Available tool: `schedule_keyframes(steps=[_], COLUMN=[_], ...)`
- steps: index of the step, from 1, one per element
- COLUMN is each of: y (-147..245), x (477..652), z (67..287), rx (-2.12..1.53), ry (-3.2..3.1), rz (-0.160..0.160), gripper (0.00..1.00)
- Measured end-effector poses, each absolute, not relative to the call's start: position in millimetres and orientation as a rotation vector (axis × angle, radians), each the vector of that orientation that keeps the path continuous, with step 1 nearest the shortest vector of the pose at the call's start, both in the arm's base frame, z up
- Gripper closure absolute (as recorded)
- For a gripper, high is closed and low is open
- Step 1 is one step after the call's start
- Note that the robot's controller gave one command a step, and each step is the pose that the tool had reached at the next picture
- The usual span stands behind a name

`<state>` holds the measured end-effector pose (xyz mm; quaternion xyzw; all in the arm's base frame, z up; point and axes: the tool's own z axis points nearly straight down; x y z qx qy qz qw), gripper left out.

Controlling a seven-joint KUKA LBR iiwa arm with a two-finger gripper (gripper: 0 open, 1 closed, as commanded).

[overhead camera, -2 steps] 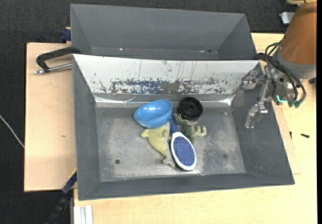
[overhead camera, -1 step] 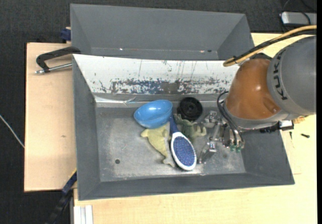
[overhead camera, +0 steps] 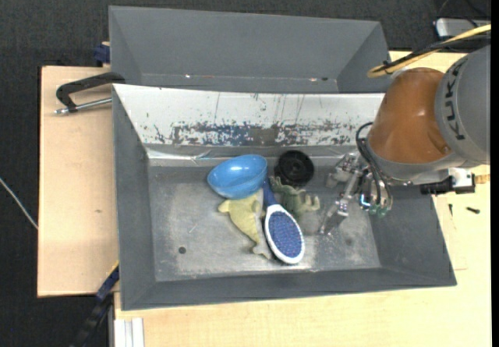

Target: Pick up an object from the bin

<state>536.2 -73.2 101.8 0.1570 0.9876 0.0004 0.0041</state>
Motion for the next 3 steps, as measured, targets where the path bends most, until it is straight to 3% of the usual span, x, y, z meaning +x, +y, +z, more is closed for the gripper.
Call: schedule_keyframes(steps=[1,2,3], y=[21.2,105.5,101.8], x=[522.0,520.1,539.4], z=[100.4,75.6,72.5], rx=[0.927,0.608,0.936], ry=[3.004,3.062,2.997], rz=[0.004,-0.007,0.004], gripper=[0.0,0.0,0.0])
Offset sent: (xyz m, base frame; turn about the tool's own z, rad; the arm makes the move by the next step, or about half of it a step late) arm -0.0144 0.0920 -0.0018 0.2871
